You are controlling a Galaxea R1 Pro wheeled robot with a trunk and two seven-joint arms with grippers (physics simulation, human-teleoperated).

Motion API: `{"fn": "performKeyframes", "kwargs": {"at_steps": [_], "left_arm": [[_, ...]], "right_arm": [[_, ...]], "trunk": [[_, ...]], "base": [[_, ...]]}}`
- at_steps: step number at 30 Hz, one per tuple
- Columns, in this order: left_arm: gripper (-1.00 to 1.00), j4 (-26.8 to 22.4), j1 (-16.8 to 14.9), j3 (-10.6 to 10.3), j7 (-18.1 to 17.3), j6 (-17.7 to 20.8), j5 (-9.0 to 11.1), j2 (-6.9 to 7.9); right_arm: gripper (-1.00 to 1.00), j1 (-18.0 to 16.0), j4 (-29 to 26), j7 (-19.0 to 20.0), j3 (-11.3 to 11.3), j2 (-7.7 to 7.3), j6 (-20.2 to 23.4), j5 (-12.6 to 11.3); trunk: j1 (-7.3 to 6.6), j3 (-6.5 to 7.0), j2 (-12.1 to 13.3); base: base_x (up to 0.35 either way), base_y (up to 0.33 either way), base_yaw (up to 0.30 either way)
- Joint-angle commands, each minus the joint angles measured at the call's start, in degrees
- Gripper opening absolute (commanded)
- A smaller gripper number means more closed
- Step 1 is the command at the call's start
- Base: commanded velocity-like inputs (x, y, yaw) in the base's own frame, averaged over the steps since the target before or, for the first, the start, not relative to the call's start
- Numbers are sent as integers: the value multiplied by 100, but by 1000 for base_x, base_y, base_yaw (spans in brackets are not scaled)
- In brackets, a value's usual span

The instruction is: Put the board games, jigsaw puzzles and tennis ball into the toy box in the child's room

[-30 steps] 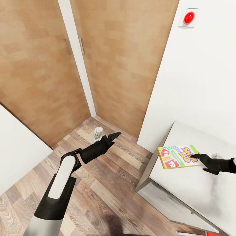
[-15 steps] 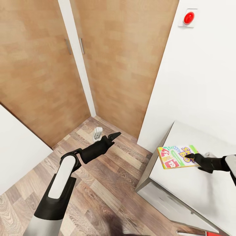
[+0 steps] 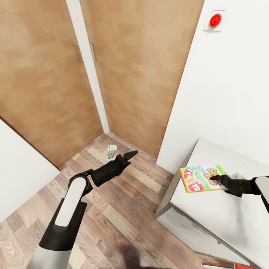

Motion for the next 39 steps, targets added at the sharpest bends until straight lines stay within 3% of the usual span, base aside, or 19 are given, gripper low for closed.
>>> {"fn": "performKeyframes", "kwargs": {"at_steps": [1,21,39], "left_arm": [[100,-4,-5,2,56,16,60,-3],[100,-3,-5,2,52,16,60,-3],[100,-9,-5,2,52,17,60,-3]], "right_arm": [[100,2,289,-51,-2,90,22,-223],[100,2,289,-51,18,142,22,-225],[100,2,289,-51,23,146,22,-224]], "trunk": [[5,-10,-7],[5,-10,-7],[5,-10,-7]], "base": [[0,0,32],[0,43,126],[0,52,24]]}}
